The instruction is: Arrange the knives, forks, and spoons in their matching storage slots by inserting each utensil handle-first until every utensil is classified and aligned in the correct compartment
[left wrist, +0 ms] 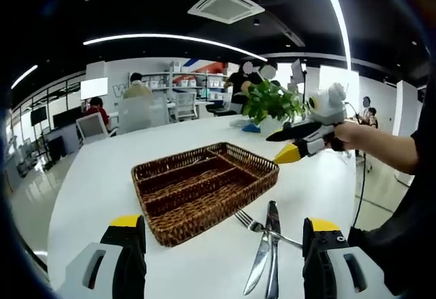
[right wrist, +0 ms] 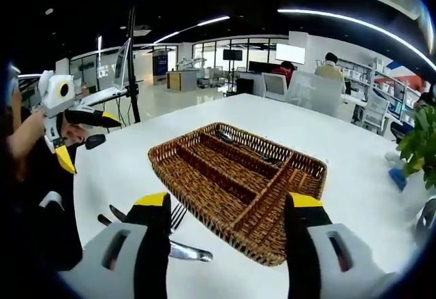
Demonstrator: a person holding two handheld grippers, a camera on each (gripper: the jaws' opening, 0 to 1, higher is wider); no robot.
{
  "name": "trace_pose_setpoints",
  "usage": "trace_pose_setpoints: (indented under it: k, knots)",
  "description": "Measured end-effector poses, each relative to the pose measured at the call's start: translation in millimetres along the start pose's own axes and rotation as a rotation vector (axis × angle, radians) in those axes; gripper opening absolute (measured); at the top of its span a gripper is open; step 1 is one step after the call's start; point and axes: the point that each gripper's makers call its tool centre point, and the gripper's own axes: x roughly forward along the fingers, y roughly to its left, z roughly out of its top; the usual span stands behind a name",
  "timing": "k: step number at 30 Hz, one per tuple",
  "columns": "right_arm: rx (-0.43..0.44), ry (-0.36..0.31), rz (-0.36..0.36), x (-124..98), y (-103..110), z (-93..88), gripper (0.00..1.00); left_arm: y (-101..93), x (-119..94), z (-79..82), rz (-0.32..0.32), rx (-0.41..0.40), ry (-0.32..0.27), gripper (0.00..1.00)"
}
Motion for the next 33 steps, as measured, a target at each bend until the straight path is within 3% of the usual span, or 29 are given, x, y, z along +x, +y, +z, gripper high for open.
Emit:
trace_pose_setpoints:
  k: [10,19,26,33]
  knots:
    - [0.034,-0.013,-0.042,-22,0,-6.4,0.84,5.0,5,18.2,0.015,-0.059,-0.07,1.0]
    - [0.064,-0.034,-0.072,-44,-2,-13.9,0.9,2.0,5,23.4,0.007,-0.059,-0.082,1.0]
    - [0.057,-0.023,-0.073,-55,2,-22.6,0.99,-3.7,0,19.7,-0.001,-0.053,-0.081,1.0]
    - [0.055,-0.004,-0.078,-62,5,-34.0,1.0,-7.7,-2,13.5,-0.002,-0.037,-0.062,1.0]
